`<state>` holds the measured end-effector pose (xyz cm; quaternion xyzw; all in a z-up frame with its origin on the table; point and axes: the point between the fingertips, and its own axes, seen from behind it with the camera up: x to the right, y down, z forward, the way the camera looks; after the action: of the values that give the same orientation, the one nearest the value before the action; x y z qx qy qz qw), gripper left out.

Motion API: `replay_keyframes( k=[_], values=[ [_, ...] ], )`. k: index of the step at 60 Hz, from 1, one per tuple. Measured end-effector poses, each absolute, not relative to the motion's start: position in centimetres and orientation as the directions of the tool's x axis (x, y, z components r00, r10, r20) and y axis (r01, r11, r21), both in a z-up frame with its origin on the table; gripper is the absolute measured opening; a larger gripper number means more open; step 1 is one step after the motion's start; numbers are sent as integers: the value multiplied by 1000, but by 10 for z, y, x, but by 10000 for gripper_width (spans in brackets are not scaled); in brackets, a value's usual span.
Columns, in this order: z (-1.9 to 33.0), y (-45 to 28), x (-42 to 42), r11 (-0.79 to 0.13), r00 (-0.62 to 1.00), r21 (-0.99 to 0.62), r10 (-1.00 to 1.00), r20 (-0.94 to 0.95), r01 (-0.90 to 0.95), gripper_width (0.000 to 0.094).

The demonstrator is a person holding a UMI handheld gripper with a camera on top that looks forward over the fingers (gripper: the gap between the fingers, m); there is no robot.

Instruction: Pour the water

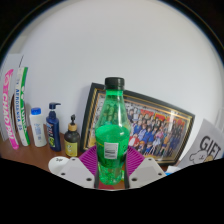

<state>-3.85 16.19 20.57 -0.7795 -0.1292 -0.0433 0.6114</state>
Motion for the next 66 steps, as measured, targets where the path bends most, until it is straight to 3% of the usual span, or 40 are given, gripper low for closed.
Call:
replay_keyframes(
  k=[7, 26, 37, 42, 44, 49, 52, 66],
  values=[
    [167, 169, -40, -261, 984, -957, 151, 91, 129, 335],
    [84, 163, -24, -360, 995, -932, 101, 5, 41, 365],
    [88, 157, -24, -294, 996, -955, 94, 10, 38, 463],
    [81, 156, -25, -326, 995, -944, 99, 14, 46, 520],
    [73, 152, -27, -364, 994, -930, 105, 5, 43, 590],
    [66, 141, -30, -412, 994, -911, 107, -8, 37, 867],
    [69, 132, -28, -420, 996, -906, 94, 9, 48, 827],
    [113, 54, -43, -498, 999, -866, 29, 30, 41, 856]
  ],
)
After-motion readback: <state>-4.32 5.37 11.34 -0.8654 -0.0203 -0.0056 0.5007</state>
